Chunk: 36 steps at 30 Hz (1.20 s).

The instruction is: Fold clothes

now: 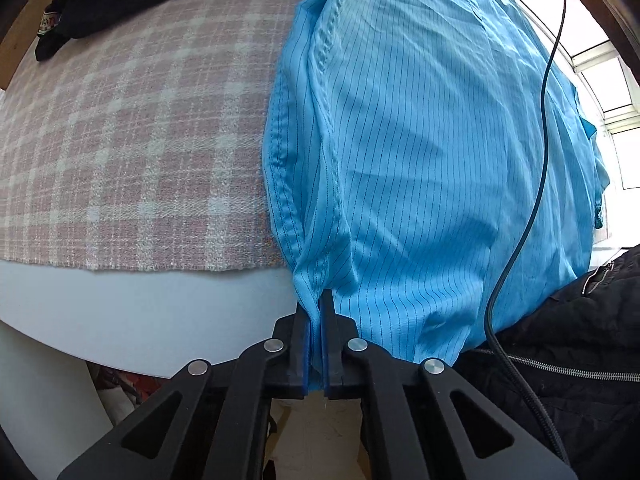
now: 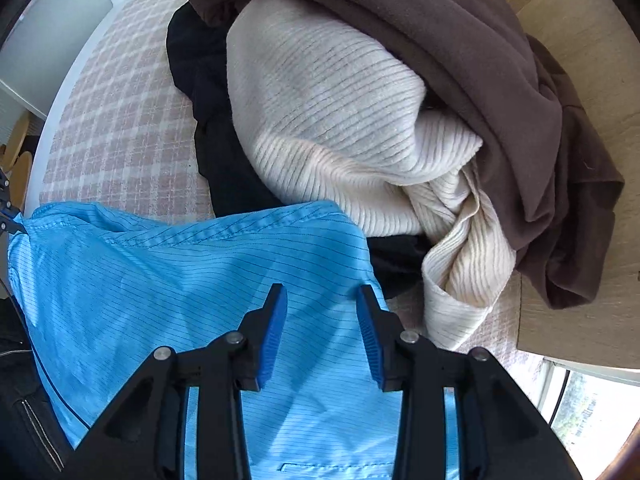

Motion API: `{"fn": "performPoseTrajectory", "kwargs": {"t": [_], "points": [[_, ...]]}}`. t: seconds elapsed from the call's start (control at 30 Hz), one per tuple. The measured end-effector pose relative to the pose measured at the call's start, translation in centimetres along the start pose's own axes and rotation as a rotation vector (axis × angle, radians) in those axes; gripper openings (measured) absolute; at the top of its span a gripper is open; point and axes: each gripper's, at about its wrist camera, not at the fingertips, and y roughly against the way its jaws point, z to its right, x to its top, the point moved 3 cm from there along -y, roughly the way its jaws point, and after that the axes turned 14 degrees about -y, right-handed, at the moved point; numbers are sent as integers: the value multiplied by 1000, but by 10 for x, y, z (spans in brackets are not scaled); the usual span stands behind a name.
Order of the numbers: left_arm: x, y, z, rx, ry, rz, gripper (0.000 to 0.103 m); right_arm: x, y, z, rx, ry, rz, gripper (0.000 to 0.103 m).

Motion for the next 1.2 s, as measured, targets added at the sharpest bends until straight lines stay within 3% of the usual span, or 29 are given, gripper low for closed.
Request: {"fn": "performPoseTrajectory", "kwargs": {"t": [0.1, 0.2, 0.27, 0.47, 0.57, 0.6, 0.7, 0.9, 1.03, 1.2], "points": [[6, 4, -11, -10, 2, -7, 3, 10, -1, 1, -10, 15, -4, 37], [-8, 7, -25, -6, -6, -12, 3, 19, -7, 4, -11, 26, -30, 39], [5, 16, -38, -8, -4, -14, 3, 24, -16, 4, -8, 39, -53, 53], [37, 34, -47, -3, 7, -12, 3, 31, -55, 1, -10, 36, -99, 52], [22, 44, -48, 14, -2, 0, 3, 18, -45, -5, 21, 73, -47, 13], [8, 49, -45, 23, -8, 6, 3, 14, -37, -2, 32, 64, -25, 10], [-34, 71, -14, 85, -58, 28, 3, -2, -12, 5, 53, 47, 43, 6], [-15, 108, 63, 179, -216, 79, 2, -49, 33, 8, 23, -20, 185, 5], [-16, 109, 105, 162, -328, 95, 2, -92, 49, 12, -25, -90, 243, 5], [-25, 82, 150, 110, -448, 83, 2, -162, 61, 29, -60, -228, 292, 5]]}}
